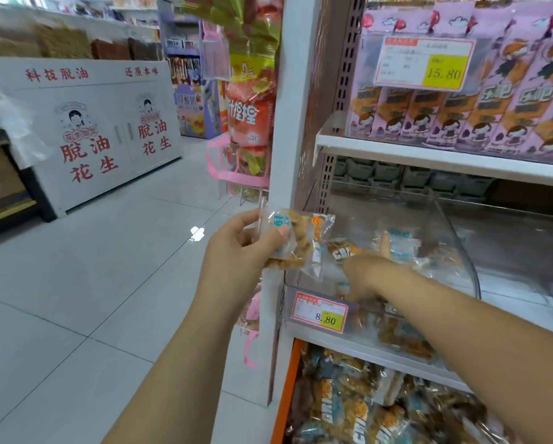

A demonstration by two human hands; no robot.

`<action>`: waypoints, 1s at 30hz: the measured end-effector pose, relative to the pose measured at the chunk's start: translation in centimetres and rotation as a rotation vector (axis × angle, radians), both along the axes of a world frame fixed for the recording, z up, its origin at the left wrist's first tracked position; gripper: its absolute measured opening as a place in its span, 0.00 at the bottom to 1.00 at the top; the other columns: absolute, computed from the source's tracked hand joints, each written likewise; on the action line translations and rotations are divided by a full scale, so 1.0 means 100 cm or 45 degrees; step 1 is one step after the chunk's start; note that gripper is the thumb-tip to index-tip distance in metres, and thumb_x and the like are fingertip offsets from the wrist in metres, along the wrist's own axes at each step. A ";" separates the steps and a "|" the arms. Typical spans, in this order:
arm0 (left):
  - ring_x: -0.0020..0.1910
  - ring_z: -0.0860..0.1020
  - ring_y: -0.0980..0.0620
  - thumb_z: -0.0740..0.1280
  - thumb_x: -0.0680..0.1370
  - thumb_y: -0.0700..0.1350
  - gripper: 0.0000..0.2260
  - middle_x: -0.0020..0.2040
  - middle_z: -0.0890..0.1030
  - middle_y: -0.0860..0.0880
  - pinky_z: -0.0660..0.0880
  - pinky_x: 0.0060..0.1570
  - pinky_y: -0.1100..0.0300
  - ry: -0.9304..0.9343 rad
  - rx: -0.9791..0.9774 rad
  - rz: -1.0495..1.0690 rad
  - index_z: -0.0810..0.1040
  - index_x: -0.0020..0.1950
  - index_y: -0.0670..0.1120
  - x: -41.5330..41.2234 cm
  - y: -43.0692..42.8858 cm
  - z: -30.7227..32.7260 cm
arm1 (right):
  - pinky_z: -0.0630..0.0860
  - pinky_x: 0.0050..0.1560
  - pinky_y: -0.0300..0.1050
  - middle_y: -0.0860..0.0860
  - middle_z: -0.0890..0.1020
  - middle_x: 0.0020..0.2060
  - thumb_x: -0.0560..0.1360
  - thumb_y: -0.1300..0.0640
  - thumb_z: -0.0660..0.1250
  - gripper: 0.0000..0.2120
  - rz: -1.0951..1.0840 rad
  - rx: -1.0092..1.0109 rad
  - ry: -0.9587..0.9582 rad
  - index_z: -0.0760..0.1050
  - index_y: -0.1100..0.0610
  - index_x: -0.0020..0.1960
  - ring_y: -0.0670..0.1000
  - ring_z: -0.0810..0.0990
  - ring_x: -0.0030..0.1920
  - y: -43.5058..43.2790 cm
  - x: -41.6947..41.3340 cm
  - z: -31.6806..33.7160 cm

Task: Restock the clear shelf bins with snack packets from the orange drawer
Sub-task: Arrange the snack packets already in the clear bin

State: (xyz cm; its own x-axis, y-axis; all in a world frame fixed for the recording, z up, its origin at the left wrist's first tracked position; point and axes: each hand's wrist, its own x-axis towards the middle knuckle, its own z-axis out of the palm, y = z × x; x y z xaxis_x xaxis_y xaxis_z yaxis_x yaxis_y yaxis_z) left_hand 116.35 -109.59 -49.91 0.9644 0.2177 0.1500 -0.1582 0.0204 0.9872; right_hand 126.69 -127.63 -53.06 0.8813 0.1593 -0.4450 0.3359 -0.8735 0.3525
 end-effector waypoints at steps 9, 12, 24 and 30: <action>0.44 0.84 0.49 0.70 0.75 0.45 0.11 0.49 0.84 0.50 0.81 0.49 0.47 0.025 0.075 0.001 0.81 0.58 0.53 -0.004 0.013 -0.002 | 0.72 0.55 0.45 0.47 0.67 0.55 0.65 0.46 0.76 0.32 0.147 1.025 -0.450 0.70 0.49 0.66 0.49 0.73 0.54 -0.026 -0.019 0.017; 0.47 0.83 0.48 0.73 0.73 0.46 0.14 0.50 0.82 0.50 0.80 0.50 0.46 0.071 0.131 0.047 0.79 0.58 0.54 -0.003 0.012 -0.004 | 0.70 0.59 0.40 0.47 0.67 0.55 0.66 0.55 0.77 0.30 0.204 1.332 -0.545 0.72 0.48 0.65 0.44 0.69 0.55 -0.041 -0.034 0.038; 0.33 0.81 0.53 0.74 0.71 0.41 0.18 0.43 0.82 0.44 0.78 0.35 0.56 0.259 -0.236 -0.112 0.75 0.58 0.43 -0.008 -0.033 0.001 | 0.73 0.48 0.29 0.36 0.69 0.56 0.67 0.56 0.76 0.27 0.431 1.663 -0.348 0.68 0.38 0.57 0.39 0.72 0.56 -0.042 -0.113 0.065; 0.42 0.83 0.50 0.69 0.68 0.53 0.16 0.46 0.84 0.44 0.80 0.34 0.55 0.305 -0.617 -0.350 0.79 0.50 0.44 -0.016 -0.033 0.007 | 0.72 0.57 0.32 0.32 0.62 0.65 0.68 0.58 0.74 0.29 0.429 1.705 -0.513 0.67 0.35 0.60 0.35 0.66 0.65 -0.044 -0.111 0.058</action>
